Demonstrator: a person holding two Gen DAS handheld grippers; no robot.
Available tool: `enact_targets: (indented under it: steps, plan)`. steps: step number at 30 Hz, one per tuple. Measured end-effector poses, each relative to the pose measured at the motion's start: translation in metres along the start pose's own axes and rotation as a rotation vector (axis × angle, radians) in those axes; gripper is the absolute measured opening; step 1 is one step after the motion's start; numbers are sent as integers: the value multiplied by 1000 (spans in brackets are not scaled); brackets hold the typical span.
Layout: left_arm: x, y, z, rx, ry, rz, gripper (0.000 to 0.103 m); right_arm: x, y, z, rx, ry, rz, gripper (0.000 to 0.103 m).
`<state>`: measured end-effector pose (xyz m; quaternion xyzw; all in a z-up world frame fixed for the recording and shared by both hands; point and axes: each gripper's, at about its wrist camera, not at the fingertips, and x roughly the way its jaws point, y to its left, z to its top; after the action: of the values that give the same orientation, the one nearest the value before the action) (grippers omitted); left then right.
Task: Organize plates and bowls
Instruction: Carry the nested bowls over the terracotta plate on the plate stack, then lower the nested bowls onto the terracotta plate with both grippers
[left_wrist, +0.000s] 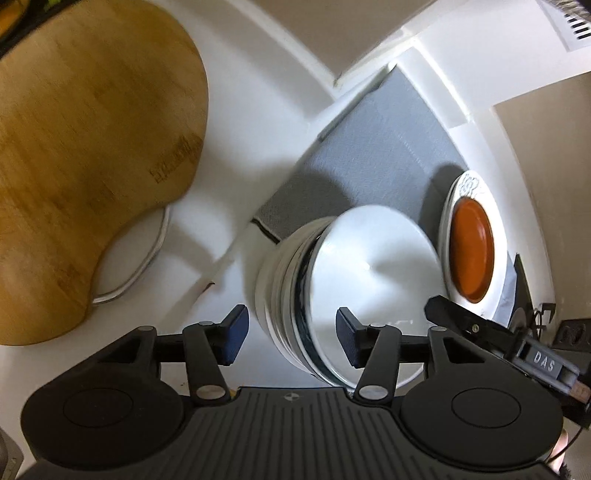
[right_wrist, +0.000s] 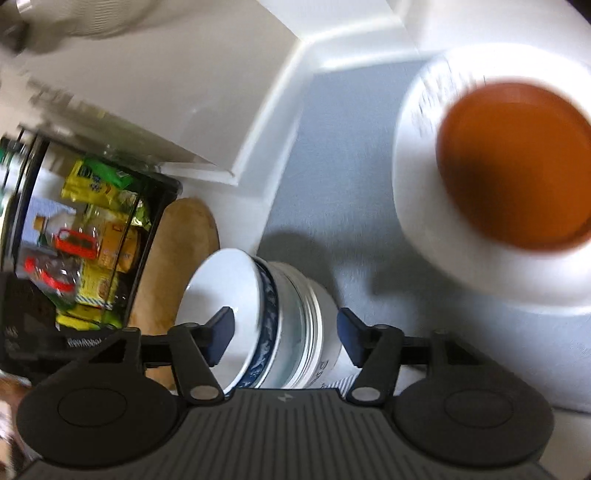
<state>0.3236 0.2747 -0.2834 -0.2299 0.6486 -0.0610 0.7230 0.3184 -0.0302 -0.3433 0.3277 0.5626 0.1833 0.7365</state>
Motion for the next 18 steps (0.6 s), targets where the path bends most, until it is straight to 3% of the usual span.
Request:
enact_targets:
  steps: [3,6,9,12,18]
  plan:
    - [21,4,1,-9,49,-26,49,19,-20,-5,128,42,88,68]
    - [30,8,1,4,48,-76,51,31,-26,-10,147,49,88,71]
    - [27,14,-1,9,41,-100,44,30,-31,-14,168,17,113,70]
    - [19,11,-3,48,52,-75,43,23,-33,-14,154,7,184,57]
    - [19,-5,-4,103,52,-27,43,17,-32,-15,153,4,152,54]
